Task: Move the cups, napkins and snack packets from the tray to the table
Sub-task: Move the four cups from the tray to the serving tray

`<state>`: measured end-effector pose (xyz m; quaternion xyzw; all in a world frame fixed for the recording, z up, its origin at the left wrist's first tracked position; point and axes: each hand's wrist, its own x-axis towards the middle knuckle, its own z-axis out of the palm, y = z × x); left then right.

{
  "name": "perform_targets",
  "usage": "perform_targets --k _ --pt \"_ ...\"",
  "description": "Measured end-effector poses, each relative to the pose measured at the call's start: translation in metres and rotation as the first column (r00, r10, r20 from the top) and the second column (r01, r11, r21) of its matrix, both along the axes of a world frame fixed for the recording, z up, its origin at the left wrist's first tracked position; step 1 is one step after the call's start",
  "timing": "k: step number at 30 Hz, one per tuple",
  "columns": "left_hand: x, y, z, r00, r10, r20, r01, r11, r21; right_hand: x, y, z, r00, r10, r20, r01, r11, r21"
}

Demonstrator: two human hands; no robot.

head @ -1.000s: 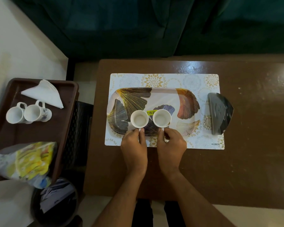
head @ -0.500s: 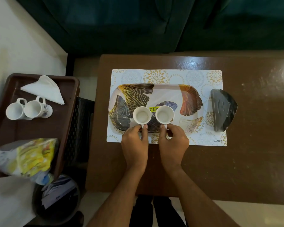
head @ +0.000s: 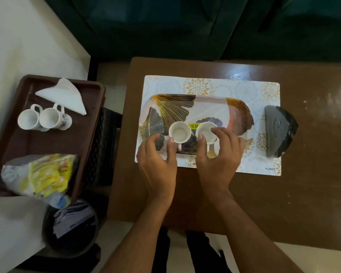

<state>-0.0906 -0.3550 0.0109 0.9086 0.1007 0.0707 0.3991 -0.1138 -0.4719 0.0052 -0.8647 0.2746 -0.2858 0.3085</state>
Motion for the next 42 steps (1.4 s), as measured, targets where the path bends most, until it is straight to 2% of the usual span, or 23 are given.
perform_targets --k 6,10,17,22,25,29,36,42 --pt "0.029 0.046 0.007 0.995 -0.085 0.06 0.078 0.991 0.111 0.047 0.05 0.008 0.969 0.245 -0.046 -0.243 0.969 0.041" --pt "0.059 0.096 0.014 0.995 -0.061 0.081 0.046 0.984 0.17 0.078 0.097 0.005 0.923 0.375 -0.086 -0.369 0.926 0.081" --pt "0.111 0.209 0.011 0.996 0.031 0.081 -0.049 0.972 0.229 0.13 0.192 0.002 0.835 0.508 -0.209 -0.486 0.861 0.151" --pt "0.143 0.286 0.004 0.994 0.083 0.074 -0.099 0.963 0.251 0.166 0.258 -0.004 0.796 0.576 -0.184 -0.553 0.817 0.166" --pt "0.162 0.322 -0.001 0.993 0.109 0.041 -0.116 0.956 0.269 0.186 0.293 -0.008 0.75 0.622 -0.225 -0.597 0.783 0.175" --pt "0.187 0.352 -0.002 0.998 0.06 0.007 -0.059 0.959 0.277 0.207 0.319 -0.012 0.686 0.68 -0.26 -0.674 0.728 0.127" --pt "0.216 0.374 -0.006 0.982 -0.155 -0.111 0.182 0.933 0.311 0.229 0.324 -0.027 0.579 0.727 -0.368 -0.754 0.65 0.098" --pt "0.221 0.385 -0.013 0.978 -0.17 -0.119 0.197 0.938 0.286 0.233 0.321 -0.029 0.596 0.714 -0.367 -0.756 0.653 0.043"
